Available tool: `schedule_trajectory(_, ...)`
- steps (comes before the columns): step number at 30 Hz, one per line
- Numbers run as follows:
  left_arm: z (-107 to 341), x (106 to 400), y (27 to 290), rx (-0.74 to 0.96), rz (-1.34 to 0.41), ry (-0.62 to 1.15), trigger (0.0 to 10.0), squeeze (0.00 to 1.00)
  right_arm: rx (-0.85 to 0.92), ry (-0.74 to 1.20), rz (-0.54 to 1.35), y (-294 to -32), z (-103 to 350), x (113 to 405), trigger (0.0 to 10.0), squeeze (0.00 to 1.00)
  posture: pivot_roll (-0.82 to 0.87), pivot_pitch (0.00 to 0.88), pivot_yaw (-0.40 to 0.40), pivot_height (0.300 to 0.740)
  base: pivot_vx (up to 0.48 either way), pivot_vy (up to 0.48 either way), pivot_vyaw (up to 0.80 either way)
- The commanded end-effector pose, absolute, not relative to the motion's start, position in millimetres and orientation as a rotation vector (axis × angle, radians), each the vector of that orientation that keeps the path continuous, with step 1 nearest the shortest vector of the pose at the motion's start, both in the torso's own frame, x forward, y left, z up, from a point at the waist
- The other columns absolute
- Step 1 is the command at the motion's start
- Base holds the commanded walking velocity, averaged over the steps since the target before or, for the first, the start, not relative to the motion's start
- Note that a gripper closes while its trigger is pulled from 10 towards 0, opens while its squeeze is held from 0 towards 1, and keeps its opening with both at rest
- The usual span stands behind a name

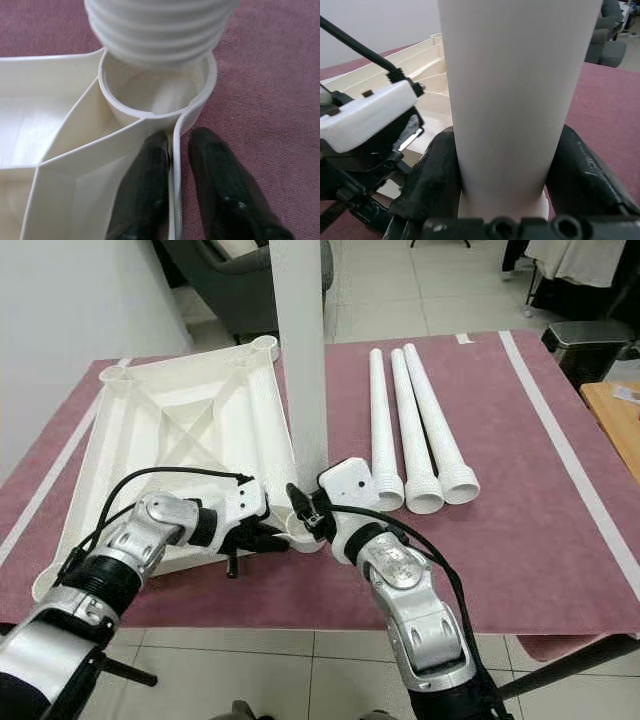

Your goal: Building children table

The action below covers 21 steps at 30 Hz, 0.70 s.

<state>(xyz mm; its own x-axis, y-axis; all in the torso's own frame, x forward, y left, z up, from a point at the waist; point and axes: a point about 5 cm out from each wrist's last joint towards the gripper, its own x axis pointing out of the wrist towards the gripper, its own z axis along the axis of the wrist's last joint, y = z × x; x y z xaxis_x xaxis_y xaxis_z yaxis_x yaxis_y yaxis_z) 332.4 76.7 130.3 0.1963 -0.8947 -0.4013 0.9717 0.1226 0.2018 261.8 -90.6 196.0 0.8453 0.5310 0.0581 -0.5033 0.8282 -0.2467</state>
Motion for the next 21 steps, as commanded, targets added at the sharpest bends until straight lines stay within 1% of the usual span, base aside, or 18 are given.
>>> schedule_trajectory(1, 107, 342, 84, 0.426, -0.926, 0.192, 10.0, 1.00, -0.218, -0.156, 0.578, -87, 201, 257, 10.0, 0.00, -0.06, 0.111, 0.082, 0.740, 0.000, 0.000, 0.00)
schedule_trajectory(3, 107, 341, 84, 0.425, -0.929, 0.193, 10.0, 1.00, -0.220, -0.157, 0.579, -87, 201, 257, 10.0, 0.00, -0.06, 0.111, 0.082, 0.740, 0.000, 0.000, 0.00)
schedule_trajectory(4, 107, 340, 84, 0.414, -0.941, 0.187, 10.0, 0.00, -0.223, -0.159, 0.578, -87, 201, 258, 10.0, 0.00, -0.06, 0.111, 0.082, 0.740, 0.000, 0.000, 0.00)
schedule_trajectory(9, 108, 337, 83, 0.351, -0.963, 0.167, 10.0, 0.00, -0.230, -0.155, 0.572, -87, 200, 260, 10.0, 0.00, -0.05, 0.111, 0.081, 0.740, 0.000, 0.000, 0.00)
schedule_trajectory(11, 106, 336, 85, 0.351, -0.948, 0.172, 10.0, 0.00, -0.234, -0.151, 0.566, -88, 198, 261, 10.0, 0.00, -0.05, 0.111, 0.081, 0.740, 0.000, 0.000, 0.00)
schedule_trajectory(19, 101, 334, 89, 0.389, -0.920, 0.179, 10.0, 0.00, -0.244, -0.145, 0.545, -91, 197, 264, 10.0, 0.00, -0.05, 0.116, 0.082, 0.740, 0.000, 0.000, 0.00)
schedule_trajectory(21, 98, 331, 89, 0.440, -0.938, 0.183, 10.0, 0.00, -0.247, -0.142, 0.537, -93, 197, 267, 10.0, 0.00, -0.05, 0.118, 0.080, 0.740, 0.000, 0.000, 0.00)
